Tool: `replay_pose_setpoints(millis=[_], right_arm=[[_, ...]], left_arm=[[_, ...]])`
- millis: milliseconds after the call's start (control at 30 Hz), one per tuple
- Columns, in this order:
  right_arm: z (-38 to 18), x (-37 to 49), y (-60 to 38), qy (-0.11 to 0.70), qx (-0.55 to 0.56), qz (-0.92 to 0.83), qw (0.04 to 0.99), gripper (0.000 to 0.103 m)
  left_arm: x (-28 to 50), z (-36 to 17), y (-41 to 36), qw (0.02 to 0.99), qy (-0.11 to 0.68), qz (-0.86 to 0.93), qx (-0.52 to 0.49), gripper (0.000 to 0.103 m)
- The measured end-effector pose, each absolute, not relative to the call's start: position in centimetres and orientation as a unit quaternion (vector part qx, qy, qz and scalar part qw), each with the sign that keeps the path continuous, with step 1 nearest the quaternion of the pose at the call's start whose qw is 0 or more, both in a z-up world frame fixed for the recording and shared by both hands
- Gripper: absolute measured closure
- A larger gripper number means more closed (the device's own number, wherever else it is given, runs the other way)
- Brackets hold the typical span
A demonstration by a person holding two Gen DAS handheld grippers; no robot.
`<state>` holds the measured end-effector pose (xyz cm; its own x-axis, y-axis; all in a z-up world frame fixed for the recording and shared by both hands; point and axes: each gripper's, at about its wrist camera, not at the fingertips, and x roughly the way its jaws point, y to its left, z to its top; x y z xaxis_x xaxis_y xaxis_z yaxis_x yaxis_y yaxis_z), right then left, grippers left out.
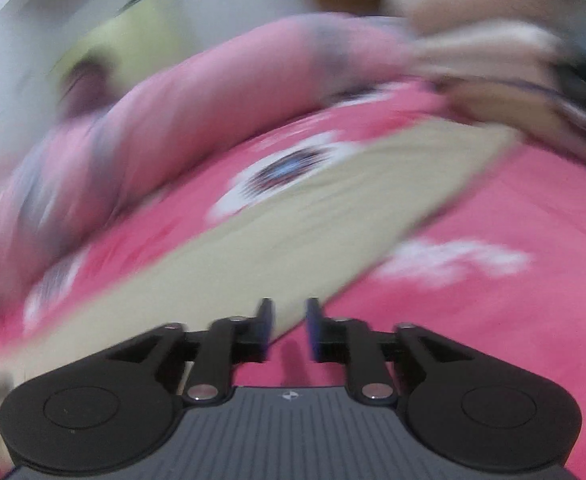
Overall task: Fold clothes
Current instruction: 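Grasp the khaki trouser end beside the clothes stack with the right gripper, then lift the held trouser end and fold it over toward the left gripper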
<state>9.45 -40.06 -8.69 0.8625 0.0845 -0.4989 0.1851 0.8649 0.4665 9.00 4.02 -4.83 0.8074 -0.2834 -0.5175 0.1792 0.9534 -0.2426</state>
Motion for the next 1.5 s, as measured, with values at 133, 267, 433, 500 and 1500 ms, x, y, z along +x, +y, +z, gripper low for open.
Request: replay_pose_setpoints(millis=[133, 267, 433, 500, 1500], right_arm=[[-10.4, 11.9, -48.9, 0.264, 0.388, -0.093, 0.878, 0.062], [-11.9, 14.9, -53.3, 0.255, 0.455, -0.091, 0.848, 0.062], [-12.6, 18.9, -55.2, 0.256, 0.467, -0.117, 0.838, 0.062], [-13.0, 20.1, -56.2, 0.248, 0.477, -0.125, 0.834, 0.063], [-3.7, 21.2, -48.1, 0.133, 0.422, 0.046, 0.895, 0.099]], left_arm=[[10.3, -5.8, 3.5, 0.943, 0.305, -0.104, -0.082, 0.032], [10.5, -6.3, 3.2, 0.943, 0.313, -0.093, -0.07, 0.032], [10.5, -6.5, 2.7, 0.945, 0.312, -0.087, -0.05, 0.032], [10.4, -6.5, 2.6, 0.945, 0.312, -0.087, -0.048, 0.032], [10.6, -7.1, 2.8, 0.947, 0.303, -0.093, -0.053, 0.029]])
